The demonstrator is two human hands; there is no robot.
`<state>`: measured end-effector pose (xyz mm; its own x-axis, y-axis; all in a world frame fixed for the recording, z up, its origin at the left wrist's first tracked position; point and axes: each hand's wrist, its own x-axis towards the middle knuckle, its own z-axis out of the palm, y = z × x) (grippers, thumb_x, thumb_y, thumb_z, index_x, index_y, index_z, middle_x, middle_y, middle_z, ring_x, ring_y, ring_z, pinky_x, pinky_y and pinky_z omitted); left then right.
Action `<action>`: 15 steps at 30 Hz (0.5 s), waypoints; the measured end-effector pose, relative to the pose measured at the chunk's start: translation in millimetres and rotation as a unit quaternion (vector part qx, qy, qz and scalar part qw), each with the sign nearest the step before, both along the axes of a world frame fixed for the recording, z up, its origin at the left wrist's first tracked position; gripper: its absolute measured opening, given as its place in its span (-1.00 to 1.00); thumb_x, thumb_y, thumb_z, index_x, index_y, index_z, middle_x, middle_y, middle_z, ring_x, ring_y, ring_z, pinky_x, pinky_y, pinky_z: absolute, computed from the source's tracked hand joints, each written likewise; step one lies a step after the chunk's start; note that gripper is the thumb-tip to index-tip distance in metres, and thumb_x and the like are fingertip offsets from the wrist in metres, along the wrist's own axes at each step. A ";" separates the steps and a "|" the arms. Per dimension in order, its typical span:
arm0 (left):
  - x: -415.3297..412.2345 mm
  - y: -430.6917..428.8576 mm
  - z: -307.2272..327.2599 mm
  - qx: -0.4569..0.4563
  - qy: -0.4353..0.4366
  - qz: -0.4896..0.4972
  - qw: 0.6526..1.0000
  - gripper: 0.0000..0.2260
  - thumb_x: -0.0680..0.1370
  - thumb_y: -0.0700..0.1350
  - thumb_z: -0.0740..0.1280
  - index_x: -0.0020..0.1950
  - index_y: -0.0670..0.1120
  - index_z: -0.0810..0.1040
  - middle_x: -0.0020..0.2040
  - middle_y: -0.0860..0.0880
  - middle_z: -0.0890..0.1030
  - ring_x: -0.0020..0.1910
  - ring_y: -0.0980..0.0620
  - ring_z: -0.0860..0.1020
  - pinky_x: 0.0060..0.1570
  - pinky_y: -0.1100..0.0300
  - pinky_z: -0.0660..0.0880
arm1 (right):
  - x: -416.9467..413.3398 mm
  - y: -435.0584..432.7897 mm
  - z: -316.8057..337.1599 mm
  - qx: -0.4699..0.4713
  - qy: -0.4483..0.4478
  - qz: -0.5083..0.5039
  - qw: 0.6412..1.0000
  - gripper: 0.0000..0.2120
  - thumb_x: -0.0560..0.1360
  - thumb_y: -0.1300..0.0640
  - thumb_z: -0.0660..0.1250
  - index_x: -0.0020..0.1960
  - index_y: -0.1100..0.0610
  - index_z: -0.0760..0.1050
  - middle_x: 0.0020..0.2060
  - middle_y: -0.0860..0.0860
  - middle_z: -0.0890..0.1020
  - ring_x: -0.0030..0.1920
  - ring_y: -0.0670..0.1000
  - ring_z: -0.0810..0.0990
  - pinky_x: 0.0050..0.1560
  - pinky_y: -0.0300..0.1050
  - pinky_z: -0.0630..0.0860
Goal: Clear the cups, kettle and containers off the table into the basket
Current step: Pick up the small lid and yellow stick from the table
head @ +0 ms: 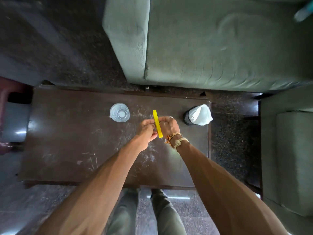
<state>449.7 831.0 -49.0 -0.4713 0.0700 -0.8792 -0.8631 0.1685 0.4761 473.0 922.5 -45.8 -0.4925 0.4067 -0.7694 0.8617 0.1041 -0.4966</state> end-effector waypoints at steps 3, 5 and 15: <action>4.9 2.8 54.2 -0.006 0.020 0.005 1.000 -0.79 0.64 -0.34 0.11 0.13 -0.12 0.48 -0.15 -0.06 0.58 -0.24 0.05 0.52 -0.21 0.20 0.52 | 5.0 2.2 46.5 0.008 0.020 0.013 1.000 -0.80 0.44 0.11 0.33 0.01 0.03 0.67 -0.18 0.03 0.74 -0.14 0.03 0.71 -0.18 -0.16 0.63; 9.8 3.9 92.4 -0.011 0.039 0.003 0.999 -0.79 0.64 -0.34 0.09 0.12 -0.11 0.45 -0.20 -0.04 0.55 -0.27 0.05 0.49 -0.16 0.18 0.53 | 9.9 1.6 80.7 0.014 0.040 0.019 0.999 -0.83 0.44 0.08 0.36 0.00 0.03 0.67 -0.17 0.04 0.74 -0.16 0.04 0.71 -0.23 -0.16 0.63; 34.5 -23.8 212.8 -0.040 0.148 0.019 0.988 -0.80 0.61 -0.26 0.14 0.04 -0.05 0.51 -0.02 -0.10 0.63 -0.15 -0.01 0.59 0.02 0.05 0.59 | 29.7 -15.0 210.9 0.021 0.149 0.101 0.983 -0.76 0.48 0.16 0.32 0.10 0.05 0.66 0.05 0.08 0.70 0.08 0.13 0.64 0.04 -0.17 0.52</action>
<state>484.2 807.2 163.8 -0.7094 -0.0156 -0.7046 -0.6944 0.1861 0.6951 502.6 907.5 165.1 -0.7677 0.3060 -0.5630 0.6380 0.2834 -0.7160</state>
